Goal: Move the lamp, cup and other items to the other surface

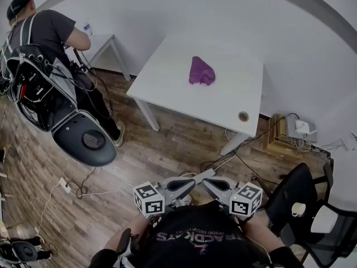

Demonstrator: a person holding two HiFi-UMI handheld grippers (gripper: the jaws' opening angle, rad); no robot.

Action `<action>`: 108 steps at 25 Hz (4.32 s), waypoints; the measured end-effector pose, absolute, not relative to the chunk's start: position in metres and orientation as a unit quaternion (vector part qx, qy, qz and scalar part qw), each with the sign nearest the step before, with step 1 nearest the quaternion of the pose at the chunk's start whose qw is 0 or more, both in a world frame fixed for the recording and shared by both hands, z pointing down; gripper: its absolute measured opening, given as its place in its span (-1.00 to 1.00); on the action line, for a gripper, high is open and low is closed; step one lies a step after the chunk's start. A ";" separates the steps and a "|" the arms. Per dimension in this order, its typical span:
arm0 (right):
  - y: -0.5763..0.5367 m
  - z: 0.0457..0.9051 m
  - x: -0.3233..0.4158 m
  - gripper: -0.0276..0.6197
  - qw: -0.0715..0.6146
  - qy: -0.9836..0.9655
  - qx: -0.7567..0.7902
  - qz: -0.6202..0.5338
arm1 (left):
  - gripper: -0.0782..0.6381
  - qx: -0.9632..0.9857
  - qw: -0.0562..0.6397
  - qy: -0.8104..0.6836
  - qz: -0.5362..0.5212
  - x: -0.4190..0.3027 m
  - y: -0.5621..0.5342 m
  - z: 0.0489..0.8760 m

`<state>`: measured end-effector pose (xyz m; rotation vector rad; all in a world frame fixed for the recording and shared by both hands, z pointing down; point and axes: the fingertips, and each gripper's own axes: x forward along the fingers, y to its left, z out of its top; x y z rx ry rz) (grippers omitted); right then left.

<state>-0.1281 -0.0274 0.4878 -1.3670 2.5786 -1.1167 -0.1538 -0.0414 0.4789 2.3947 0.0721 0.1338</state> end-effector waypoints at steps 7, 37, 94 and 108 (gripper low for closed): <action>-0.027 0.485 -0.130 -0.90 0.007 0.823 -0.444 -0.353 | -0.78 0.932 0.359 0.036 0.042 -0.157 -0.040 0.474; -0.148 0.488 0.020 -0.48 -0.033 0.821 -0.465 -0.329 | -0.78 0.911 0.405 -0.078 0.013 -0.096 -0.087 0.484; -0.501 0.618 0.161 -0.69 -0.201 0.757 -0.557 -0.275 | -0.78 0.824 0.443 -0.355 0.004 -0.131 -0.106 0.506; -0.393 0.515 0.143 -0.70 -0.046 0.773 -0.587 -0.238 | -0.78 0.877 0.416 -0.239 0.008 -0.135 -0.150 0.494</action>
